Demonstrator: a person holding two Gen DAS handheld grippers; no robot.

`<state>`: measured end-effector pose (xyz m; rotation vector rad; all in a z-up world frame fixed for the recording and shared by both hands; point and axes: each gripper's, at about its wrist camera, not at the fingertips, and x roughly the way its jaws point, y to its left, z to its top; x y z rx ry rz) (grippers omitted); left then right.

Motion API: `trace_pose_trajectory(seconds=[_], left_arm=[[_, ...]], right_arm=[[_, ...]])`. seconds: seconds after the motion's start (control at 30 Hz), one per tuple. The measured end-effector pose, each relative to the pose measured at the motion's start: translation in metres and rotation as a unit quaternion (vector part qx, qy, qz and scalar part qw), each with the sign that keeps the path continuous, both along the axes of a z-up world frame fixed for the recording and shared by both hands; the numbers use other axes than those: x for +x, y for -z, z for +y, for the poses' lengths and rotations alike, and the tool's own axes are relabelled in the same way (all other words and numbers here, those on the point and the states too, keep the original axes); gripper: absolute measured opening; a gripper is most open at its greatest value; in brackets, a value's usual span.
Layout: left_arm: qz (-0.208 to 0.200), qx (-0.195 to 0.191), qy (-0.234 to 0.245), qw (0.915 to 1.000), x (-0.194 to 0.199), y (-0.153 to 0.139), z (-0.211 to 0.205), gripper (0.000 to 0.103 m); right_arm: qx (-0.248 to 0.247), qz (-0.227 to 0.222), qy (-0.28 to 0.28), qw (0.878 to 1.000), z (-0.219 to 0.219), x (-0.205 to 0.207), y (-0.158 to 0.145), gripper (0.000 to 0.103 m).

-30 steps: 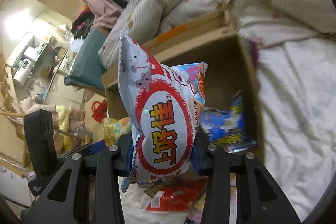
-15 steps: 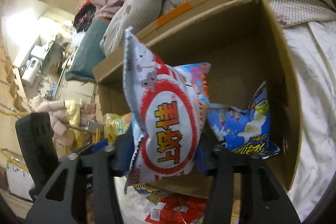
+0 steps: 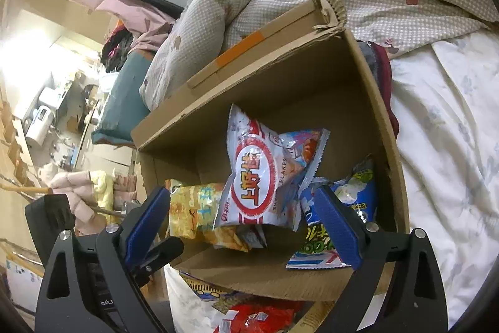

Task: Organize snacks
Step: 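Lower both bags into the cardboard box and open both tools, then grasp the blue-yellow striped bag with left tool while right tool grasps tan bar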

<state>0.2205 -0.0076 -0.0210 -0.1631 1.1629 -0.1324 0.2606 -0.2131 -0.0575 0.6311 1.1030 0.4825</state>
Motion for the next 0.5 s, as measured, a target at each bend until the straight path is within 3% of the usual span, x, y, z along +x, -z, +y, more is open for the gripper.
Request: trace_pose_trajectory(seconds=[0.27, 0.5], left_arm=[[-0.019, 0.013, -0.02, 0.9995, -0.031, -0.014, 0.02, 0.094], [0.016, 0.024, -0.022, 0.9993, -0.069, 0.005, 0.031, 0.094]], right_arm=[[-0.013, 0.005, 0.006, 1.0, -0.003, -0.028, -0.009, 0.096], [-0.018, 0.027, 0.015, 0.999, -0.015, -0.068, -0.012, 0.096]])
